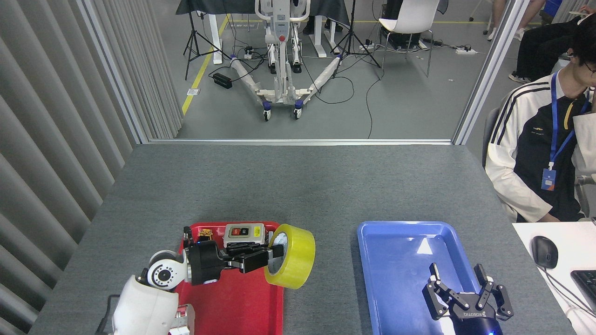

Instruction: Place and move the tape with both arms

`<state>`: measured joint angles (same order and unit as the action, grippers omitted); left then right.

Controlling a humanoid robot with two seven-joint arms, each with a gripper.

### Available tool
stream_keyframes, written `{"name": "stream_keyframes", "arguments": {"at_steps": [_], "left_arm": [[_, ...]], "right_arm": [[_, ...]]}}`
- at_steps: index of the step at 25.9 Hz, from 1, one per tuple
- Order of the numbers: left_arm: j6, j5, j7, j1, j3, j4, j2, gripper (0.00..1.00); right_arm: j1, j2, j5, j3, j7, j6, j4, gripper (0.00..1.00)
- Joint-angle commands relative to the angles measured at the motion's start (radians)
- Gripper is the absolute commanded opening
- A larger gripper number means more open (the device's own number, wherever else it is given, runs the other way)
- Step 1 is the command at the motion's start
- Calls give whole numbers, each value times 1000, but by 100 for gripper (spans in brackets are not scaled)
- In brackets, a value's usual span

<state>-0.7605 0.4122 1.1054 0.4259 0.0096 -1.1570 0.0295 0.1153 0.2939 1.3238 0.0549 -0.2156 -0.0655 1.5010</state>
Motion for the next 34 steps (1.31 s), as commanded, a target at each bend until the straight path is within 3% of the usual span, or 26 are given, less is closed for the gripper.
{"name": "stream_keyframes", "arguments": {"at_steps": [1, 5, 9, 13, 20, 27, 31, 34], "left_arm": [[-25, -110, -6, -26, 1, 79, -46, 0], [-25, -107, -6, -49, -45, 79, -80, 0], [-25, -93, -6, -50, -59, 92, -82, 0], [-25, -92, -6, -50, -74, 89, -92, 0], [-25, -88, -9, -61, -76, 57, -95, 0], [-25, -90, -12, -87, -99, 23, -105, 0], [-25, -85, -12, -119, -128, -27, -122, 0], [-25, -85, -12, -122, -129, -27, -123, 0]], "right_arm": [[12, 31, -2, -1, -39, -71, 11, 99], [50, 152, -12, 2, -171, -375, 44, 99], [60, 179, -25, 0, -226, -720, 45, 99], [76, 174, -32, -24, -222, -720, 76, 99], [40, 165, -20, -205, -159, -720, 94, 99], [0, 109, 5, -313, -157, -720, 94, 98], [-6, 85, 41, -333, -157, -720, 94, 88], [-5, 83, 55, -334, -157, -720, 94, 72]]}}
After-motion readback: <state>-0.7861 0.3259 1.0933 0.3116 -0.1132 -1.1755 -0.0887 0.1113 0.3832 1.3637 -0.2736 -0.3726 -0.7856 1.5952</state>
